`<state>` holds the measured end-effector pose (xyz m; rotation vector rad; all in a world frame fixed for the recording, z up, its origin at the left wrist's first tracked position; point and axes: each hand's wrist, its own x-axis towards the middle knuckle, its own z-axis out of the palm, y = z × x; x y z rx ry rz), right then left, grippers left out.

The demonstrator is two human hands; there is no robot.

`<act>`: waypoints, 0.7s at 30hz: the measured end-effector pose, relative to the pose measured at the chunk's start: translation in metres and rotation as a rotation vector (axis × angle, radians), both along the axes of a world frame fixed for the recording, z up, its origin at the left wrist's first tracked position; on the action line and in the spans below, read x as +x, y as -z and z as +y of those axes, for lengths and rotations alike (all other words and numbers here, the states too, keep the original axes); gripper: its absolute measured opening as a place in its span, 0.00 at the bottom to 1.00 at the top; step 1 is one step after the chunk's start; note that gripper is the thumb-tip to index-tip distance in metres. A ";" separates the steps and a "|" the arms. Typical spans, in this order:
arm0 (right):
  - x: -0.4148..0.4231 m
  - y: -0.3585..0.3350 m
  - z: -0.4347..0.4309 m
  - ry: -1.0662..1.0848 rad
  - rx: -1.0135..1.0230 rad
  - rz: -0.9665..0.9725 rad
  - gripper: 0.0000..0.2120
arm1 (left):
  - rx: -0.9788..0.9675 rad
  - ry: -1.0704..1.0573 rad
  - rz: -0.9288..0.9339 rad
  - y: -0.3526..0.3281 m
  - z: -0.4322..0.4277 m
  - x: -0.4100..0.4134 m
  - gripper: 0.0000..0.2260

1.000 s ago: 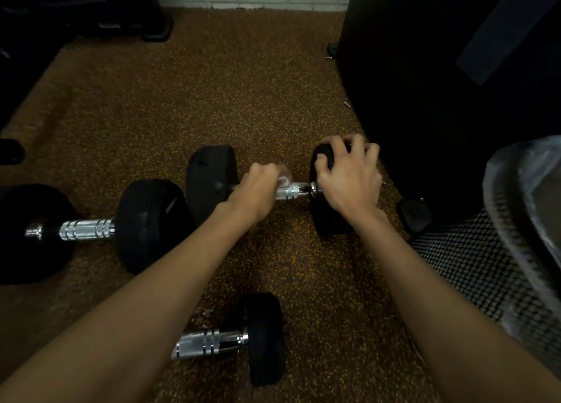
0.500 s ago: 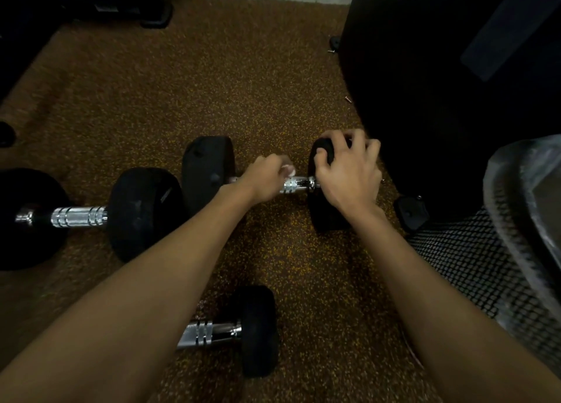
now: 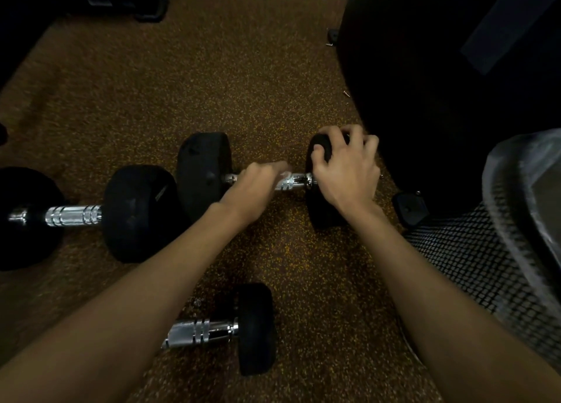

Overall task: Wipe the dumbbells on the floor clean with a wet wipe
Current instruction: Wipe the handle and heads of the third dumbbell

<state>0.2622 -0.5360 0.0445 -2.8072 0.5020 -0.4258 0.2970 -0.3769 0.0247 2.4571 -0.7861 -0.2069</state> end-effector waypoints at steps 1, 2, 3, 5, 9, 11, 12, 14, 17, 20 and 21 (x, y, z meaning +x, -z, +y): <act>0.000 0.000 0.000 0.001 -0.003 -0.003 0.18 | -0.019 0.004 -0.040 0.000 0.003 -0.006 0.10; -0.001 0.001 0.000 0.002 -0.005 -0.007 0.18 | -0.037 0.000 -0.075 0.001 0.004 -0.010 0.12; -0.001 0.001 0.000 0.002 -0.004 -0.012 0.18 | -0.046 -0.022 -0.093 0.002 0.004 -0.012 0.12; -0.001 0.001 0.000 0.000 0.002 -0.019 0.18 | -0.040 -0.135 -0.056 0.005 -0.002 -0.005 0.10; 0.002 0.000 0.000 0.005 -0.013 -0.005 0.18 | -0.046 -0.282 0.110 0.010 -0.022 0.013 0.10; 0.003 0.000 0.000 0.009 -0.012 -0.008 0.18 | -0.074 -0.216 0.092 0.013 -0.026 0.004 0.10; 0.003 0.000 0.000 0.011 -0.010 -0.011 0.18 | -0.073 -0.169 0.047 0.016 -0.026 -0.003 0.11; 0.003 0.001 0.000 0.012 -0.012 -0.011 0.17 | -0.035 -0.077 -0.081 0.020 -0.022 -0.015 0.17; 0.002 0.001 0.001 0.008 -0.014 -0.014 0.17 | -0.029 -0.045 -0.125 0.022 -0.010 -0.024 0.23; 0.001 0.001 0.000 0.007 -0.013 -0.007 0.17 | -0.070 -0.070 -0.121 0.022 -0.005 -0.029 0.23; 0.001 0.001 0.000 0.007 -0.014 -0.005 0.18 | -0.072 -0.084 -0.123 0.021 -0.006 -0.028 0.22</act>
